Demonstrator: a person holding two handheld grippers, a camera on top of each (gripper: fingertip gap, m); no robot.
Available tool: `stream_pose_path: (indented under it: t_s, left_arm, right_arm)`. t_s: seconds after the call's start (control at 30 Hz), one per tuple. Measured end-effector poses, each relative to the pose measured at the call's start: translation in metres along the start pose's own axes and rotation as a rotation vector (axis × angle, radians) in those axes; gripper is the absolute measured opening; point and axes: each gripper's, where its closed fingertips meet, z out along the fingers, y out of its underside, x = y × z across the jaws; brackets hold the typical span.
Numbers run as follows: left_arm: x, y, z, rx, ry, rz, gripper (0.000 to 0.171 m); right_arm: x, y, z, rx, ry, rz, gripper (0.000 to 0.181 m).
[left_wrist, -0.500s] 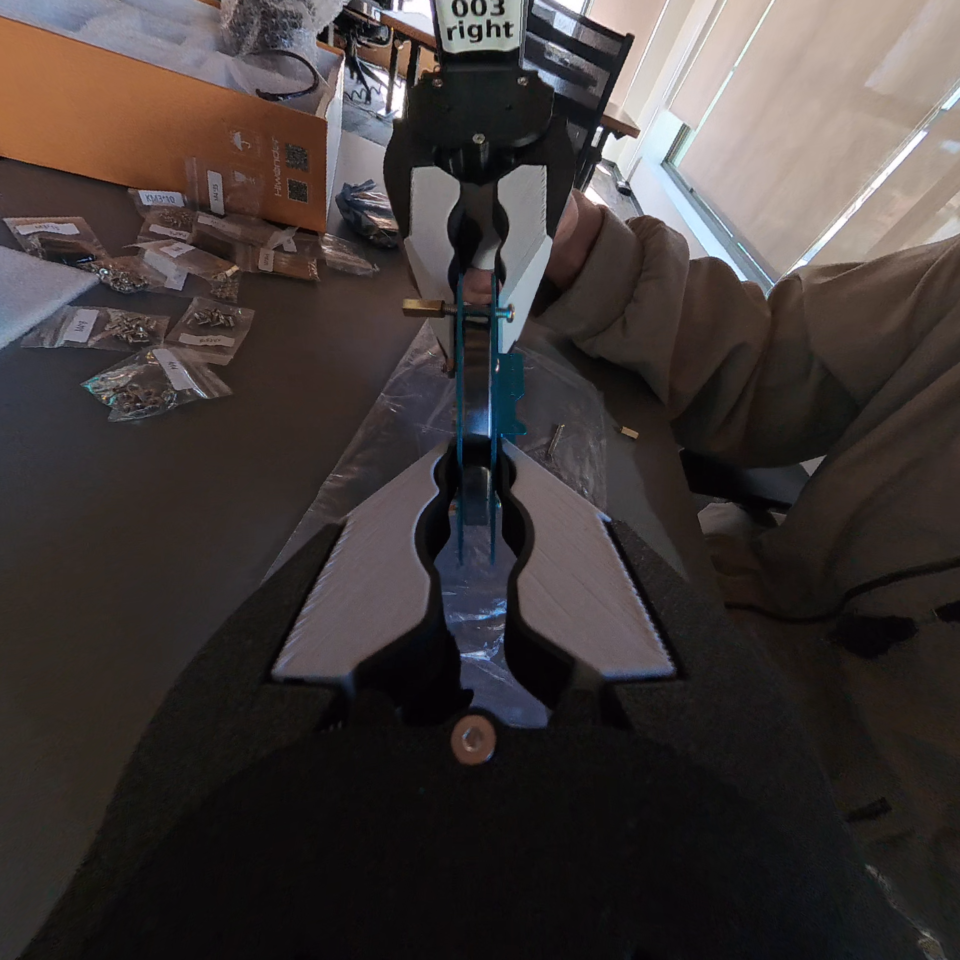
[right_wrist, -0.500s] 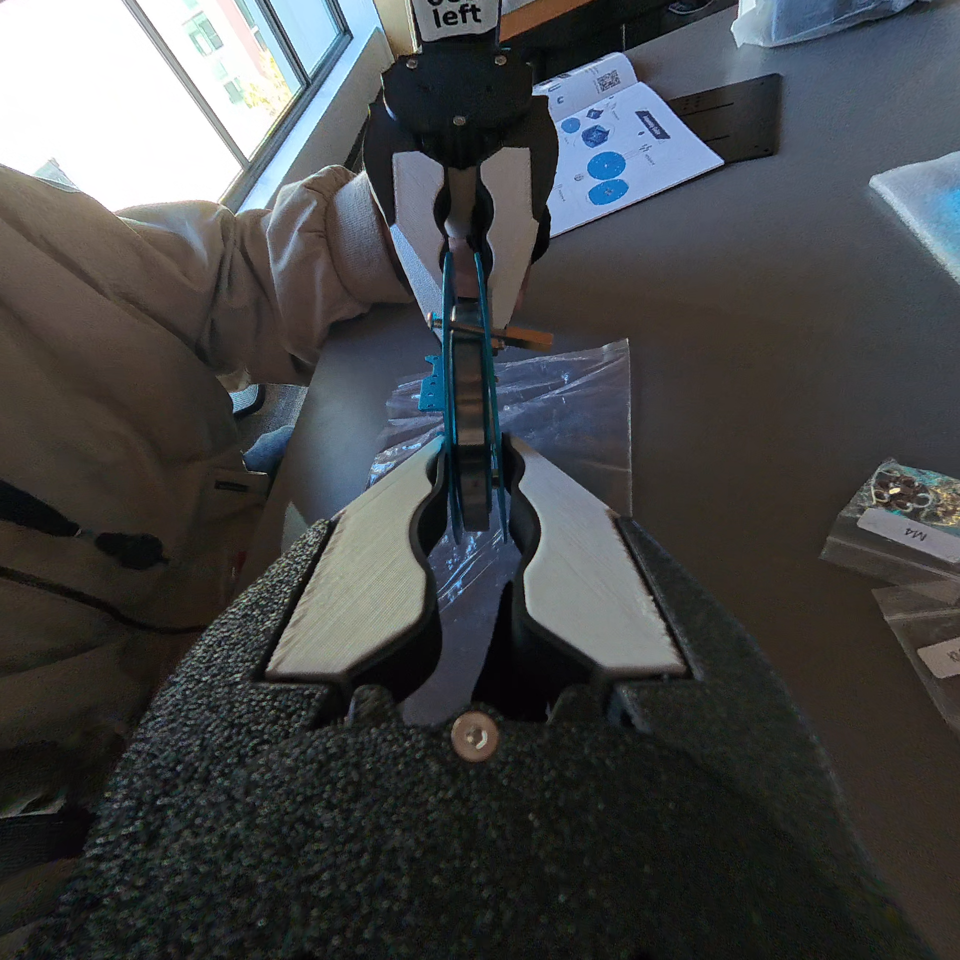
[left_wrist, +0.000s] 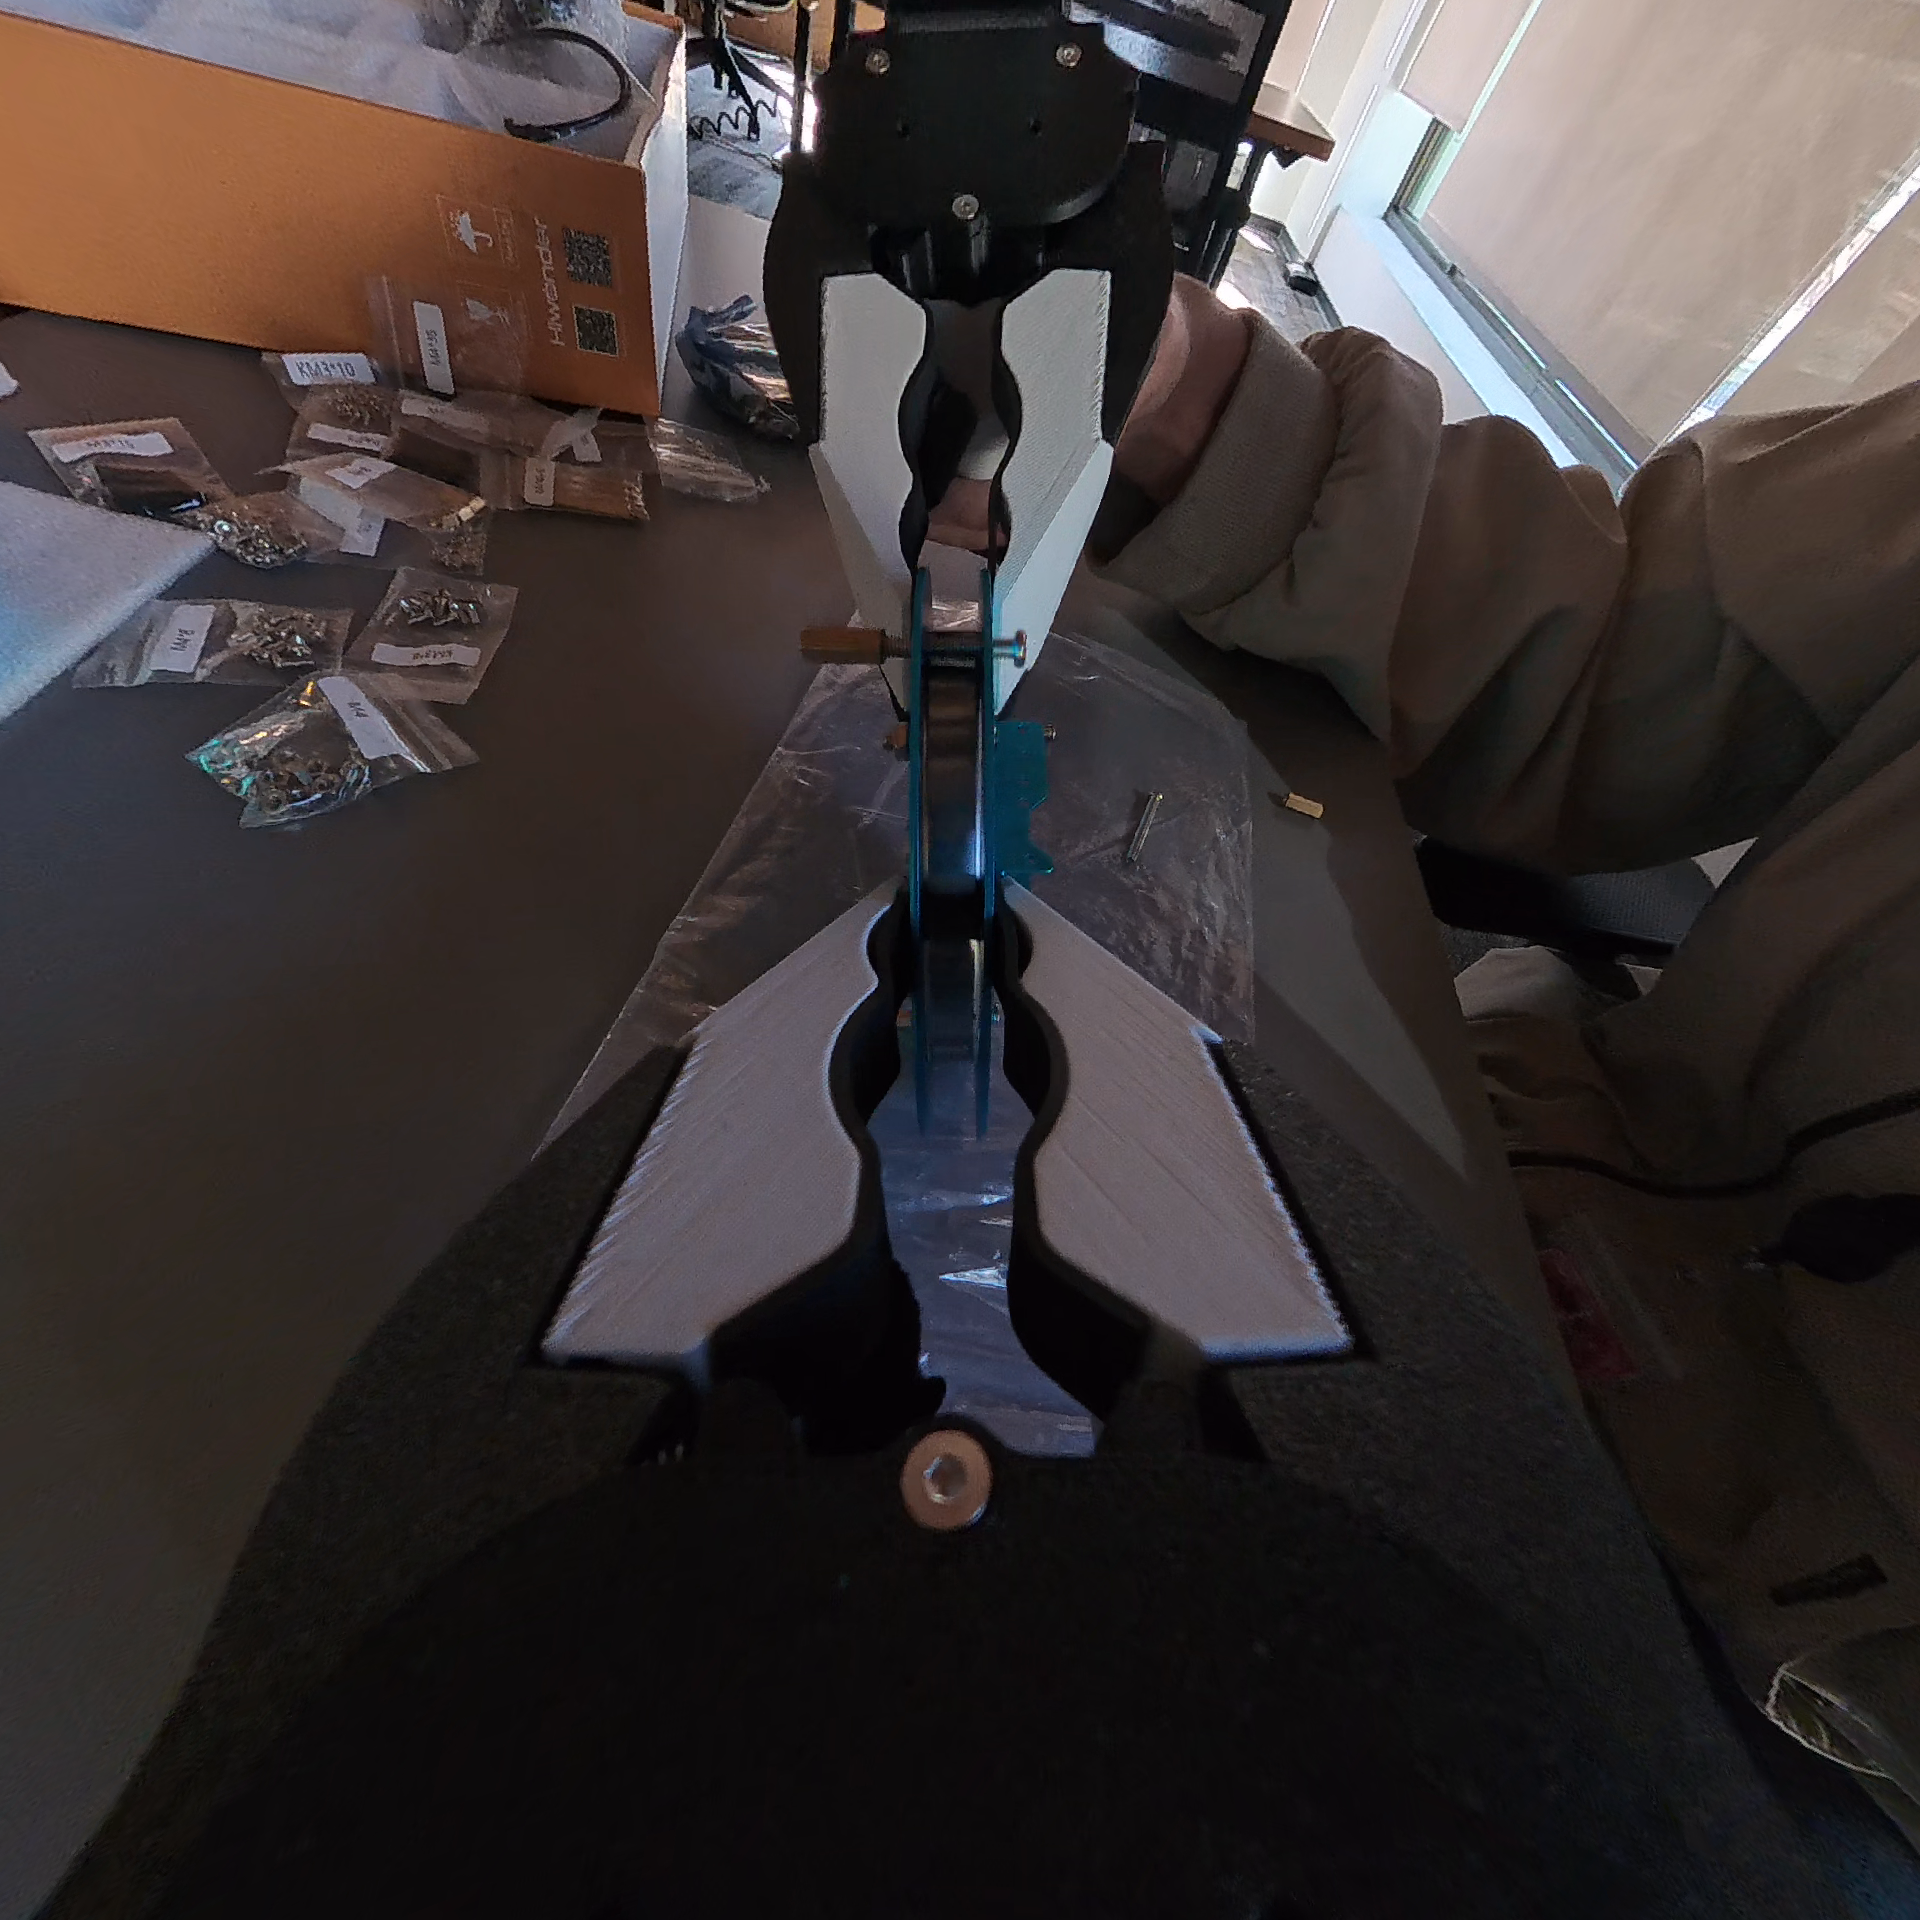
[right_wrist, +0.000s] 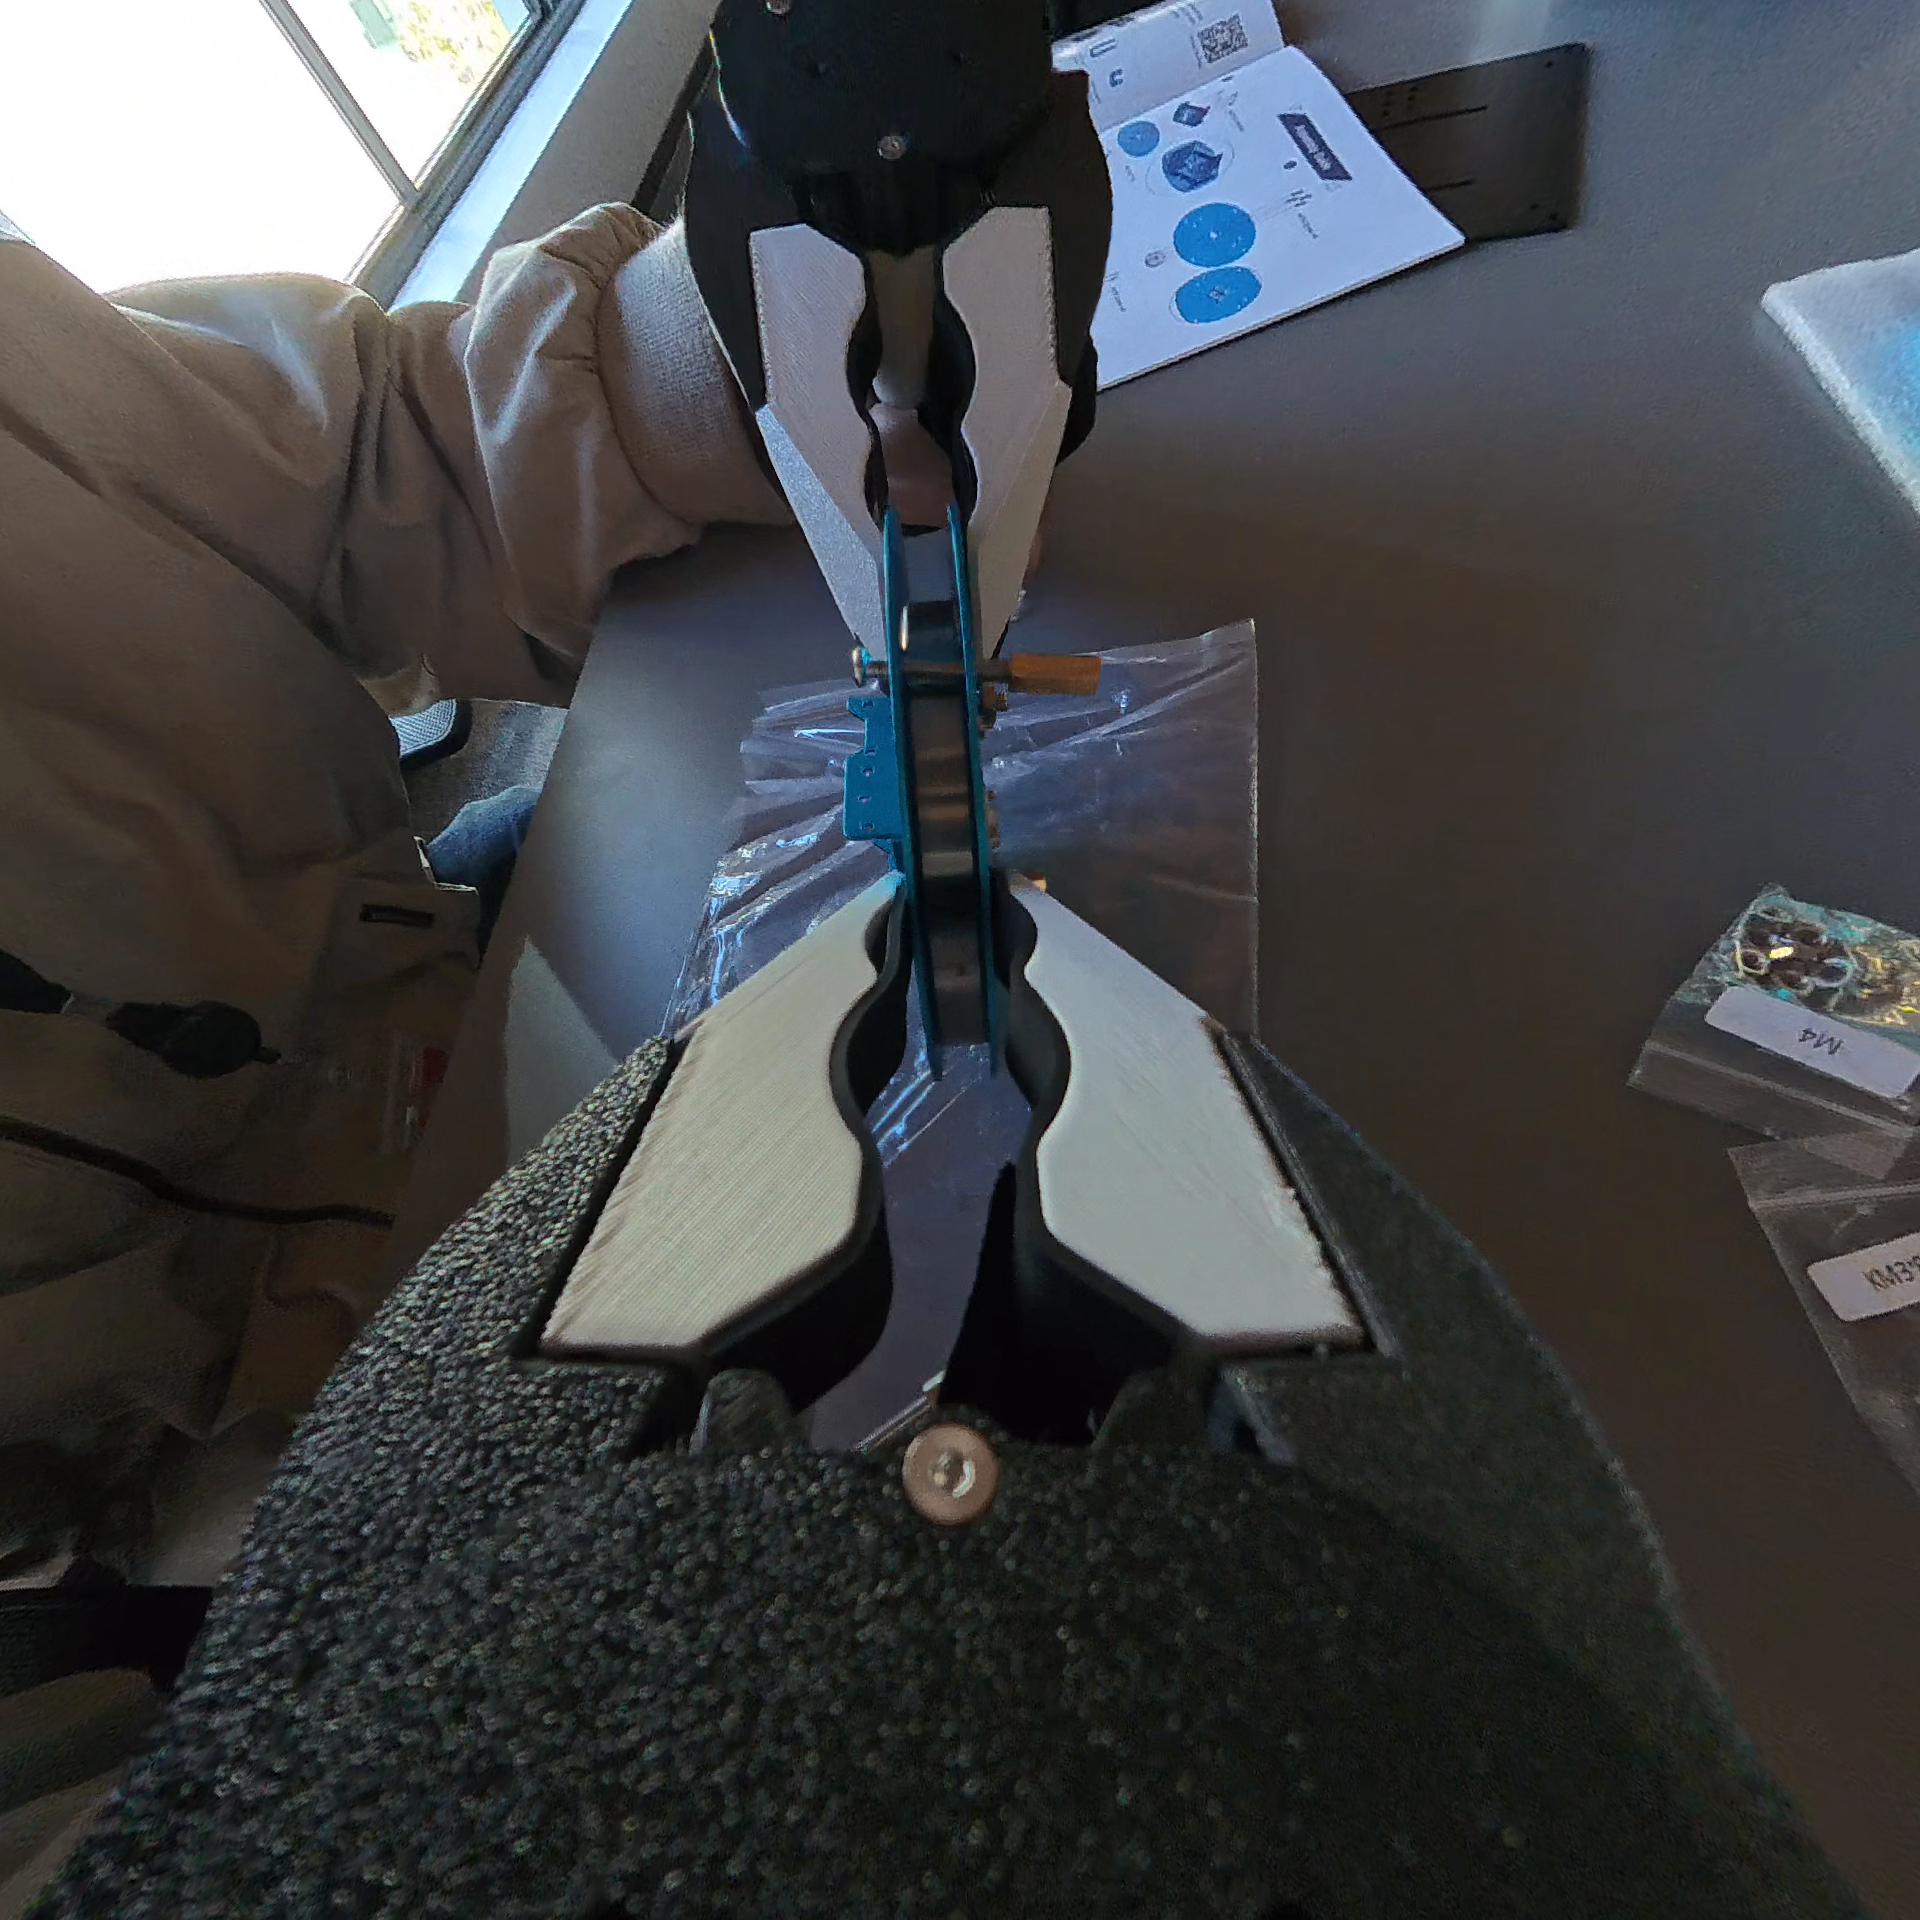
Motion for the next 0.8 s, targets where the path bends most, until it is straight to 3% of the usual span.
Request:
stream_pose_path:
  t_s: [0.63,0.8]
  left_arm:
    - [0.005,-0.003,-0.001,0.021,0.027,0.005,0.011]
    - [0.001,-0.002,-0.006,0.026,0.022,-0.016,0.011]
  right_arm:
    - [-0.007,-0.008,-0.006,0.033,0.001,-0.033,0.013]
    - [0.0,0.012,-0.006,-0.049,0.03,-0.002,0.017]
